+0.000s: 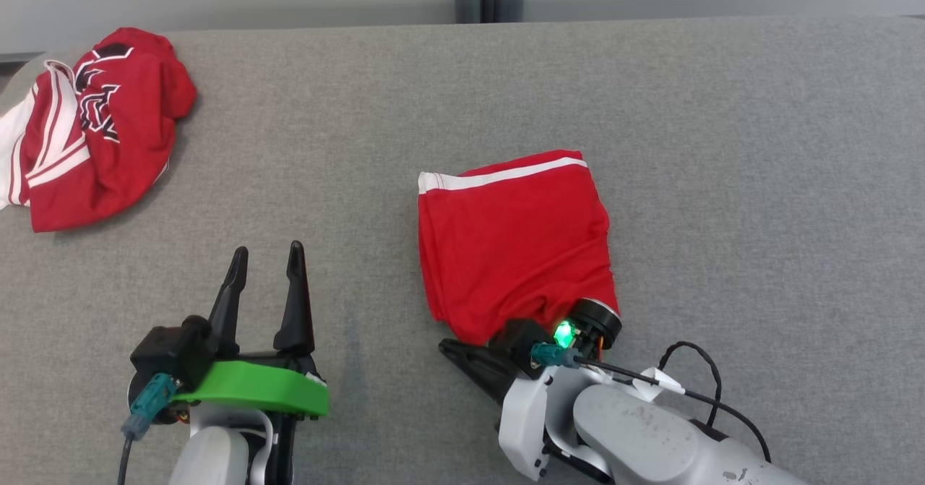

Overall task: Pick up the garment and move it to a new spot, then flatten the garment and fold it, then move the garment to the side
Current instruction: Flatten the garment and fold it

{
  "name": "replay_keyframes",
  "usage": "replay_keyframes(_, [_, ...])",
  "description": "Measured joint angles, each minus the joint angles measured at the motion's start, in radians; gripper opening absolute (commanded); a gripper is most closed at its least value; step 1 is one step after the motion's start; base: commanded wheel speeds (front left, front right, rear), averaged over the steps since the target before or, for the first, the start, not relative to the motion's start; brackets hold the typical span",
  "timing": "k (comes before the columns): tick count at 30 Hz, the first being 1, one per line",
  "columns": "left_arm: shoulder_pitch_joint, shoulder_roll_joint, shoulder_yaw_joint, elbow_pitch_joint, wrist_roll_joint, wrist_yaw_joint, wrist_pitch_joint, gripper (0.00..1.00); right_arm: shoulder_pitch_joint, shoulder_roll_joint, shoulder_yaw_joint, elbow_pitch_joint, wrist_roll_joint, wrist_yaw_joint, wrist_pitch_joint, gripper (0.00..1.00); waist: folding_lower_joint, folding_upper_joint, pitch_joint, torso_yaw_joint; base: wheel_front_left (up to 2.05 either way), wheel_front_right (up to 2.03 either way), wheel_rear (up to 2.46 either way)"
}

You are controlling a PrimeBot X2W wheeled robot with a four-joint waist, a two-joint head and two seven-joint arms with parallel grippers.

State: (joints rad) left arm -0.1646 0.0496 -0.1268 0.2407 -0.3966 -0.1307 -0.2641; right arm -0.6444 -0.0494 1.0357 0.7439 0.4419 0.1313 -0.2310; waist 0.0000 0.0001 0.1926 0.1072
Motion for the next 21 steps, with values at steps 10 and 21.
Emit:
replay_keyframes(10, [0.0,0.0,0.001,0.017,0.03,0.0,0.0,1.0,-0.005,0.001,-0.096,-0.079,0.021,0.0,-0.029,0.06,0.0,0.0,-0.04,-0.031,0.0,0.0,0.0])
replay_keyframes(21, [-0.011,-0.001,-0.006,0.052,0.049,0.0,0.0,1.0,0.117,0.0,-0.577,-0.202,-0.132,0.0,-0.031,1.0,0.0,0.0,-0.09,-0.066,0.0,0.0,0.0])
